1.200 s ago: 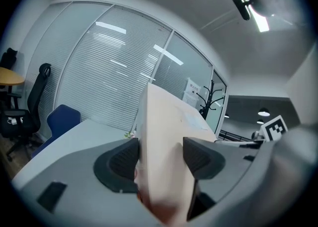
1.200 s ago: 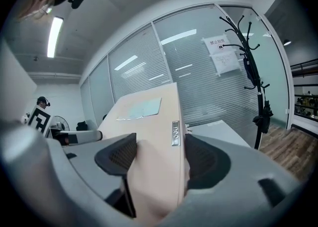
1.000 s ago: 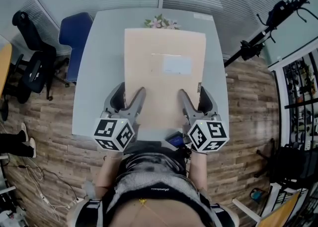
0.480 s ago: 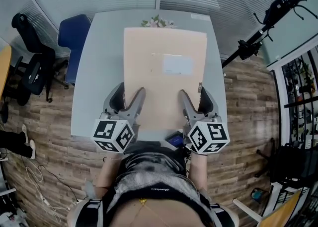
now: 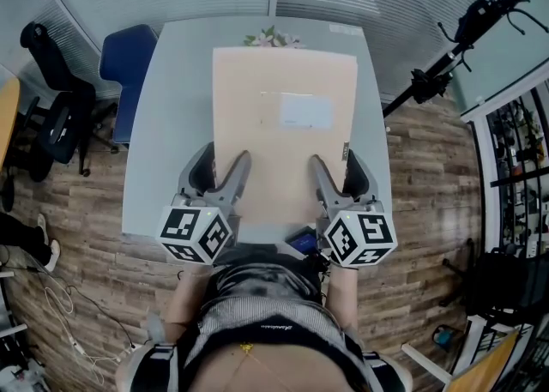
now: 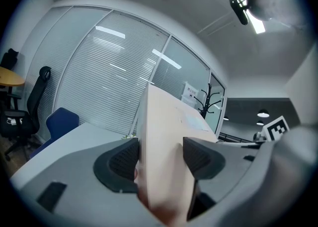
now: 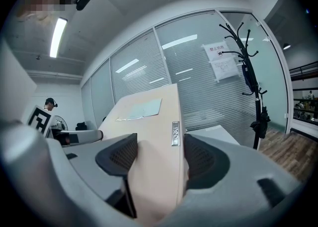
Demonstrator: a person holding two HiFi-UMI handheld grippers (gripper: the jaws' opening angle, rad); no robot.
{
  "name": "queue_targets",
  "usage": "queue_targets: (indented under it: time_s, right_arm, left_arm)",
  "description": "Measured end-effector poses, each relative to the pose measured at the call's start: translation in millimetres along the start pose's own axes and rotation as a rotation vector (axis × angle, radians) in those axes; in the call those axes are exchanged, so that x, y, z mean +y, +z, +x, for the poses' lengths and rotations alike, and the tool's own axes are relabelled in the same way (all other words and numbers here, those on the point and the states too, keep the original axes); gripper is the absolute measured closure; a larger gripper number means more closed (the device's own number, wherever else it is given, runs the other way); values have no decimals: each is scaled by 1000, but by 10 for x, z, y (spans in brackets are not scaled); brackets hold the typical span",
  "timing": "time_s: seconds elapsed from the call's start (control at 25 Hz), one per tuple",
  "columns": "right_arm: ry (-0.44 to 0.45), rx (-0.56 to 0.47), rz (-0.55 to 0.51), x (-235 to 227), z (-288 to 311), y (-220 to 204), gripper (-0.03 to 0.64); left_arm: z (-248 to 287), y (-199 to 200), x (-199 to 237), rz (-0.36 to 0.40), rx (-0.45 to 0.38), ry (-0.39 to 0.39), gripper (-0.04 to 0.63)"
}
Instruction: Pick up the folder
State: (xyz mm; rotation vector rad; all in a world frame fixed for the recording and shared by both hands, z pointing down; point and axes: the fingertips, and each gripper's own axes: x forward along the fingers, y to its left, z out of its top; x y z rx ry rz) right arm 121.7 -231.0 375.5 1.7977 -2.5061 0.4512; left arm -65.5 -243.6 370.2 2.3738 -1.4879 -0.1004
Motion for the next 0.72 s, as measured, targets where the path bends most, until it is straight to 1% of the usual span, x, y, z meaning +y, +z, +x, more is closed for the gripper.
queue_targets:
  time_s: [0.72]
  right_arm:
    - [-4,19,-10,37,55,-36,325]
  left_arm:
    - [8,-26,82,-11,8,16,319]
